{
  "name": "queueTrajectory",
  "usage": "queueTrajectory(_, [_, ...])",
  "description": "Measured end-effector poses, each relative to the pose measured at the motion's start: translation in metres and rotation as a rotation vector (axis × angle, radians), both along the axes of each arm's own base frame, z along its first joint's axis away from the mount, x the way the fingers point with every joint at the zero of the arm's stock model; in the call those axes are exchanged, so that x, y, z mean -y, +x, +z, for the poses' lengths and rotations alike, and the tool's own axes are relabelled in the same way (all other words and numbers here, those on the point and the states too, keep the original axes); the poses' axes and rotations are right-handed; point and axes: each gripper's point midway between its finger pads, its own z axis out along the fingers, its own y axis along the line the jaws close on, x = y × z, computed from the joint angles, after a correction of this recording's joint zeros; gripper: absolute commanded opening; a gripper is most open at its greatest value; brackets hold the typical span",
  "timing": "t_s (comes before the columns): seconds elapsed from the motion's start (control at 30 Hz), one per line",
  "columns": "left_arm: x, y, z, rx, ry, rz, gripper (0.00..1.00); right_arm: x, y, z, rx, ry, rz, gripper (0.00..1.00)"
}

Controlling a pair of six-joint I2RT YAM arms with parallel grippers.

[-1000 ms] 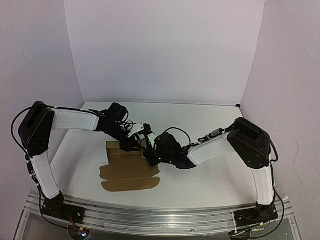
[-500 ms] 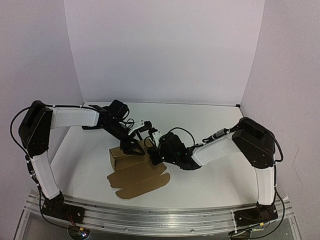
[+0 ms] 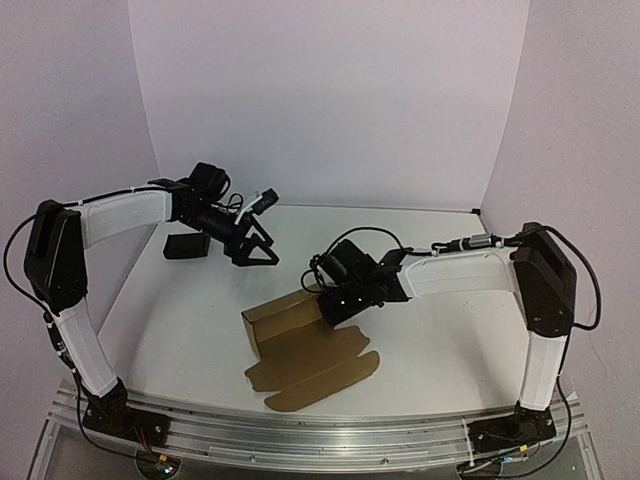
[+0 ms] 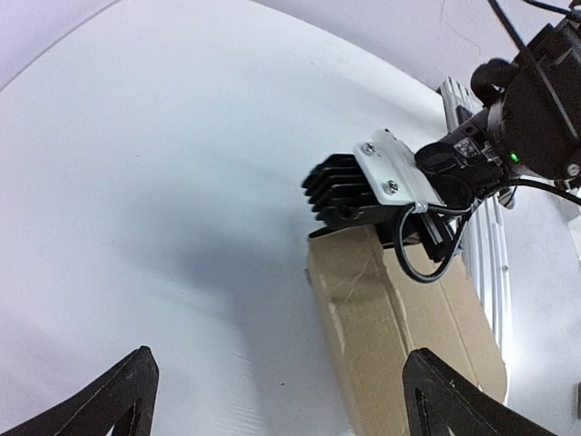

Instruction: Fold the paper box

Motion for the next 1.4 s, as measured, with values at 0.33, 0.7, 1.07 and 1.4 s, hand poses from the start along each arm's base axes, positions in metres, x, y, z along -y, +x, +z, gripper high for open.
queueTrajectory(0.33, [-0.03,0.013,0.017,-0.026,-0.043,0.088,0.96,0.075,-0.056,0.023,-0.302,-0.388,0.024,0.0])
queueTrajectory(0.7, [-0.036,-0.004,-0.01,-0.092,-0.017,0.08,0.96,0.072,-0.057,-0.037,-0.478,-0.634,0.118,0.2])
queueTrajectory(1.07, [-0.038,-0.01,-0.005,-0.072,-0.018,0.07,0.96,0.057,-0.039,-0.049,-0.419,-0.633,0.154,0.46])
queueTrajectory(1.4, [-0.039,-0.012,-0.009,-0.08,-0.015,0.069,0.96,0.043,-0.037,-0.055,-0.383,-0.563,0.231,0.01])
